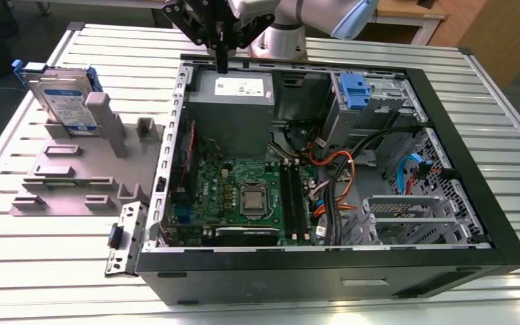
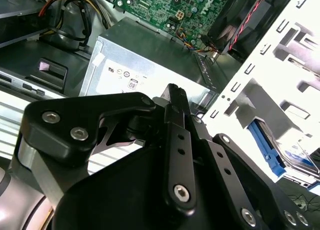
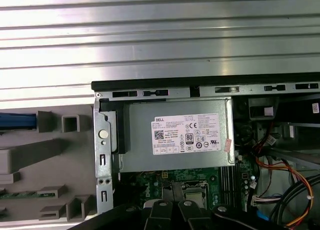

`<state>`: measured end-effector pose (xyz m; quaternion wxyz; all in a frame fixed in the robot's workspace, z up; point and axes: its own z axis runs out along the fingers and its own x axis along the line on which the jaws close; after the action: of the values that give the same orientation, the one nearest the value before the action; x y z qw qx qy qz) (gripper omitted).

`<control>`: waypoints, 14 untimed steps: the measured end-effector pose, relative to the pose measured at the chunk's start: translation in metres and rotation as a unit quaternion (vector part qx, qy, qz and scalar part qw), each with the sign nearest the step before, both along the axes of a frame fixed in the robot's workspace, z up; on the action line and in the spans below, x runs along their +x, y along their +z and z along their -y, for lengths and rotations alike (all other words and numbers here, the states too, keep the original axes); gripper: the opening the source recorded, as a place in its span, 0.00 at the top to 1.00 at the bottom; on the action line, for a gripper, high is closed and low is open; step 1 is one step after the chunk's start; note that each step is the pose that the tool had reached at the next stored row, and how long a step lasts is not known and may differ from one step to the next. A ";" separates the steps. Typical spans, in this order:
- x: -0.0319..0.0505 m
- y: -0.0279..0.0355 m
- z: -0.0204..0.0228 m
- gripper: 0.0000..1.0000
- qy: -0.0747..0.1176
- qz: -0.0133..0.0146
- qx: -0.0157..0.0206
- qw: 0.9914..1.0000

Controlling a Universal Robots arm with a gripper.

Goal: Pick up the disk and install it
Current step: 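Reach for the disk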

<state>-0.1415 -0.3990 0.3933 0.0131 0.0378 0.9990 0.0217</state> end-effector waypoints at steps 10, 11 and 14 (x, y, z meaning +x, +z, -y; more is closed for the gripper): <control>-0.0052 -0.0001 0.0000 0.89 0.000 0.000 0.000 1.000; -0.0062 -0.0001 0.0000 0.89 0.000 0.000 0.000 1.000; -0.0069 -0.0002 -0.0025 0.89 0.000 0.000 0.000 1.000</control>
<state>-0.1485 -0.3964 0.3931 0.0131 0.0379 0.9990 0.0217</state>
